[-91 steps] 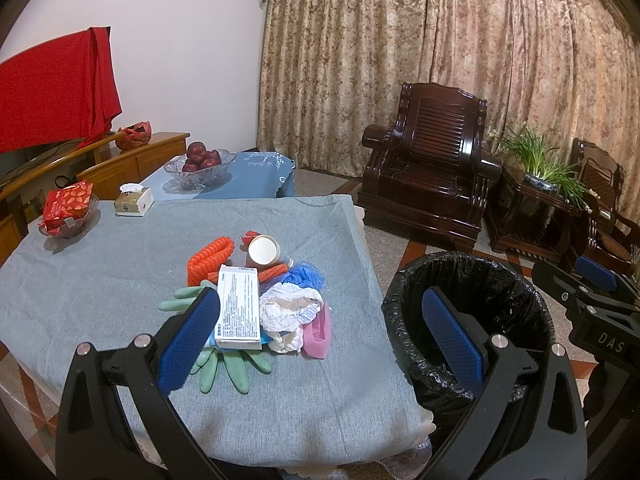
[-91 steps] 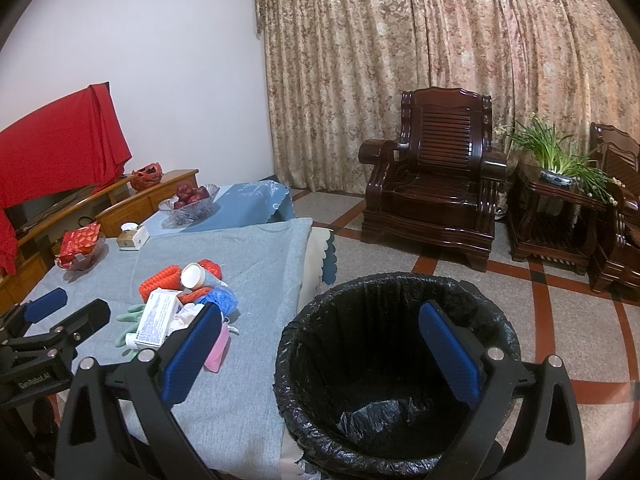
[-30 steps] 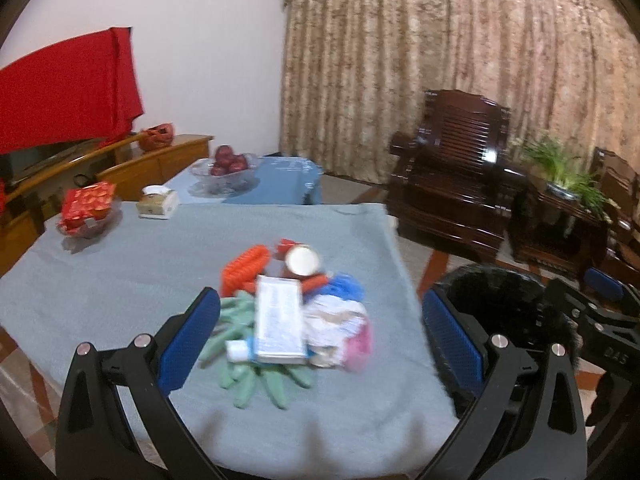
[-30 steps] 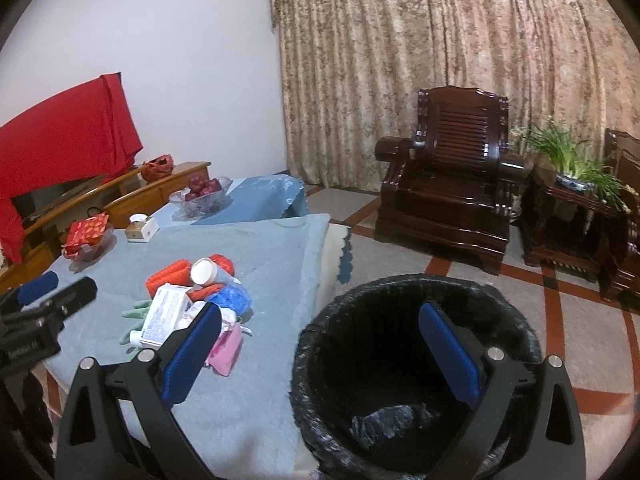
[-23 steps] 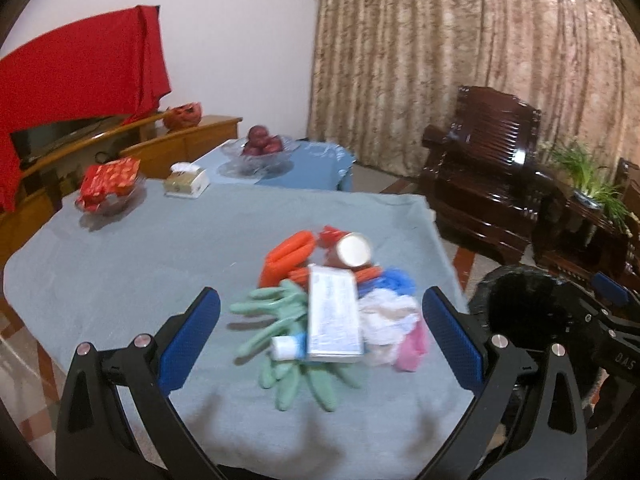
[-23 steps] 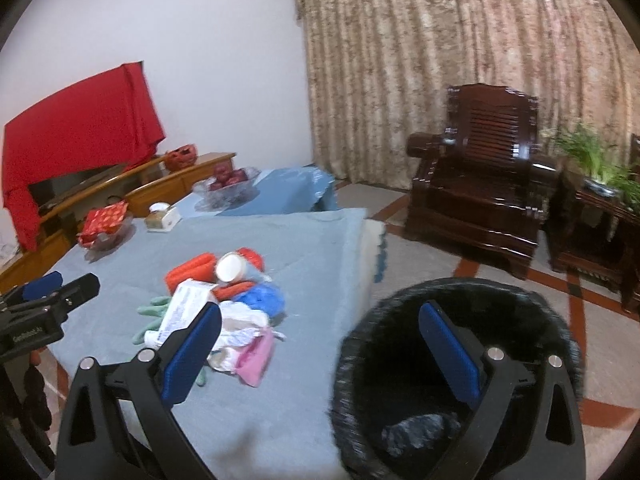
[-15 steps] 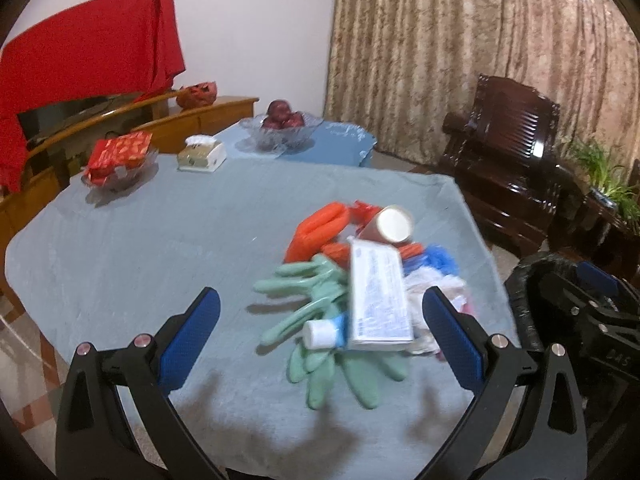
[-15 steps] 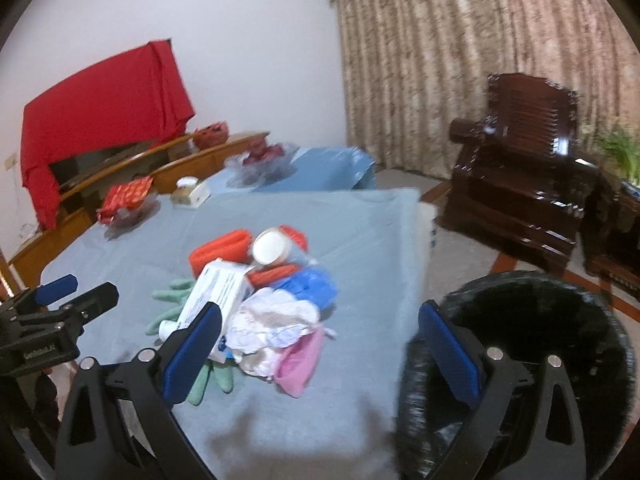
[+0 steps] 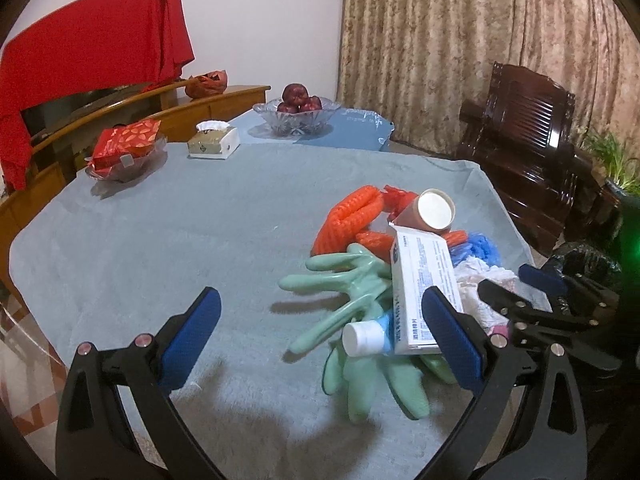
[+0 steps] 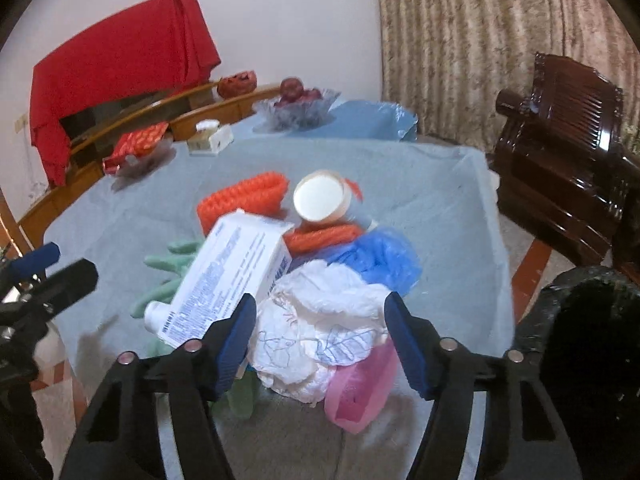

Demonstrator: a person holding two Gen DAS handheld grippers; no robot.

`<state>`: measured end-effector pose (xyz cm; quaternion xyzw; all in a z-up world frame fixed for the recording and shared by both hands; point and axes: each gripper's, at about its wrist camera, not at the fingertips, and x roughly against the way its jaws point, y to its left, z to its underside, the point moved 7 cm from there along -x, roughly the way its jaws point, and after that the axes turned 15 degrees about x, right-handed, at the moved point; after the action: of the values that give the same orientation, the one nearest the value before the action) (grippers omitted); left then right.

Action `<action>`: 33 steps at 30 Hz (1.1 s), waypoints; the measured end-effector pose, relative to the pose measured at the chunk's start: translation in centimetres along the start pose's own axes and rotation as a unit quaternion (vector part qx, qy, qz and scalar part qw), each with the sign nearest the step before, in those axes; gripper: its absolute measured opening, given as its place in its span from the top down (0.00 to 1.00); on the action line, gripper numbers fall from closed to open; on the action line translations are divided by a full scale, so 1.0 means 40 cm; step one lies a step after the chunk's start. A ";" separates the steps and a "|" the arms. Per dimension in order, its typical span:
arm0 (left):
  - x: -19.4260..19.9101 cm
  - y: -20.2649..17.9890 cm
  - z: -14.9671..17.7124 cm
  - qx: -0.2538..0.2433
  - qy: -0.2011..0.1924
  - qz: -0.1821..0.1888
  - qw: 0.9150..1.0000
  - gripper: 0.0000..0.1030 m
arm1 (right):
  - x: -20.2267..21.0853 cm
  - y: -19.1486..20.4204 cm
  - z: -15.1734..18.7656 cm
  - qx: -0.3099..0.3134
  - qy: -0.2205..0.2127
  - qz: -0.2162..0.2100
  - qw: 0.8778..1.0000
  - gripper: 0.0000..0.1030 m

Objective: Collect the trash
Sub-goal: 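Grasp the white crumpled tissue with the right tool while the left tool reaches toward the pile, then grasp the white medicine box with the left tool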

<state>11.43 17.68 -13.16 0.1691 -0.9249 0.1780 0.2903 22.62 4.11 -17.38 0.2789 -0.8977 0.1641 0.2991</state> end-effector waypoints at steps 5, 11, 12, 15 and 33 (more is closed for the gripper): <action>-0.016 -0.002 -0.001 0.006 0.005 0.003 1.000 0.07 | -0.039 0.006 0.022 0.003 0.025 -0.025 0.999 0.62; -0.030 -0.023 0.006 0.005 0.014 0.009 1.000 0.08 | -0.028 0.019 0.013 0.014 0.013 -0.050 0.999 0.87; -0.031 -0.028 0.007 0.004 0.014 0.011 1.000 0.08 | -0.020 0.018 0.011 0.015 0.009 -0.055 0.998 0.88; -0.029 -0.045 0.010 -0.002 0.014 0.016 1.000 0.08 | 0.006 0.013 -0.002 0.011 -0.008 -0.062 0.998 0.88; -0.098 -0.212 0.062 -0.054 0.019 0.027 0.998 0.20 | 0.085 -0.115 0.018 -0.036 -0.031 -0.022 0.999 0.88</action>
<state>16.81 9.98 -15.46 0.1245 -0.9319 0.1383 0.3115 22.81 -1.22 -15.20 0.2923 -0.9056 0.1169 0.2843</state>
